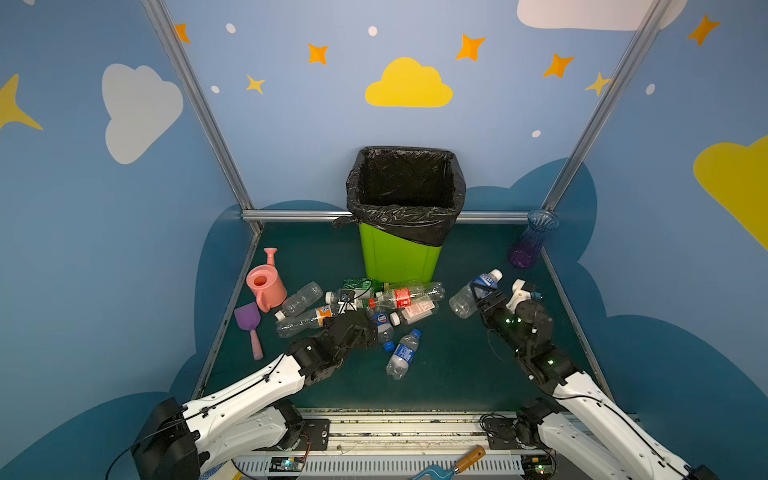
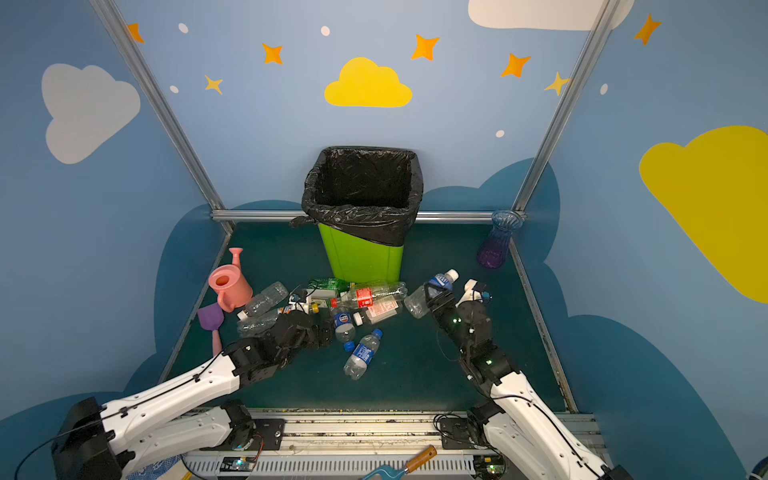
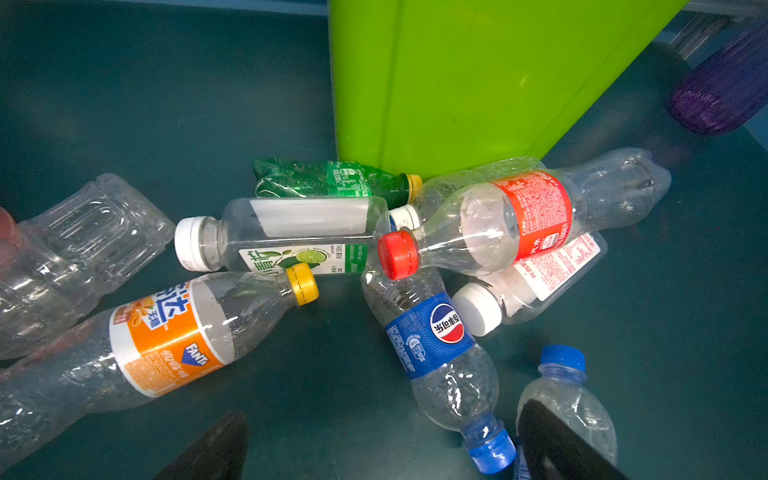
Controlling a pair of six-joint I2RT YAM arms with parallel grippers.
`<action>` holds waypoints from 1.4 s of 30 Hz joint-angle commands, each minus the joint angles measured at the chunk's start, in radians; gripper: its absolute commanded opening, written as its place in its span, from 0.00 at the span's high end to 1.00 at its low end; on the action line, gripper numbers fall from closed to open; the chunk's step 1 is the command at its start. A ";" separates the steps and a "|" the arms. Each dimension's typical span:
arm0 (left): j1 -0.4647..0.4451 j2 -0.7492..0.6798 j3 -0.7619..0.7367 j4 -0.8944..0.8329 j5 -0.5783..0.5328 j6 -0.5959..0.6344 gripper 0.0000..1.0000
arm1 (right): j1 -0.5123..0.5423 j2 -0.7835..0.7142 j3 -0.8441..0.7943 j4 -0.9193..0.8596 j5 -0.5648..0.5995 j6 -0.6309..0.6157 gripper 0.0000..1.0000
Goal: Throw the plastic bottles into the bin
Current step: 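Swing the held water bottle up over the bin with the right gripper, then open the right gripper to drop the water bottle into the bin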
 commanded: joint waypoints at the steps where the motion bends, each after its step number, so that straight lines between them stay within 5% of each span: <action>1: 0.021 -0.020 -0.011 0.011 0.005 -0.008 0.00 | -0.035 -0.004 0.204 -0.159 -0.046 -0.253 0.46; 8: 0.107 -0.075 -0.062 -0.017 -0.032 -0.021 0.00 | -0.039 0.066 0.819 -0.314 -0.053 -0.717 0.45; 14: 0.167 -0.143 -0.111 -0.021 -0.017 -0.039 0.00 | -0.040 0.210 1.001 -0.205 -0.108 -0.777 0.41; 19: 0.193 -0.140 -0.101 -0.051 -0.017 -0.055 0.00 | -0.038 0.595 1.203 -0.211 -0.297 -0.690 0.38; 23: 0.199 -0.147 -0.097 -0.073 -0.016 -0.076 0.00 | -0.021 1.014 1.724 -0.565 -0.463 -0.748 0.22; 26: 0.202 -0.176 -0.103 -0.104 -0.023 -0.083 0.00 | -0.022 1.193 2.078 -0.786 -0.404 -0.785 0.13; 29: 0.202 -0.225 -0.112 -0.137 -0.024 -0.081 0.00 | -0.025 1.112 2.003 -0.698 -0.346 -0.778 0.07; 33: 0.202 -0.308 -0.131 -0.143 -0.017 -0.040 0.00 | -0.028 0.870 1.655 -0.448 -0.264 -0.774 0.03; 42: 0.181 -0.346 -0.141 -0.099 0.083 0.002 0.00 | -0.076 0.559 1.201 -0.383 -0.202 -0.741 0.03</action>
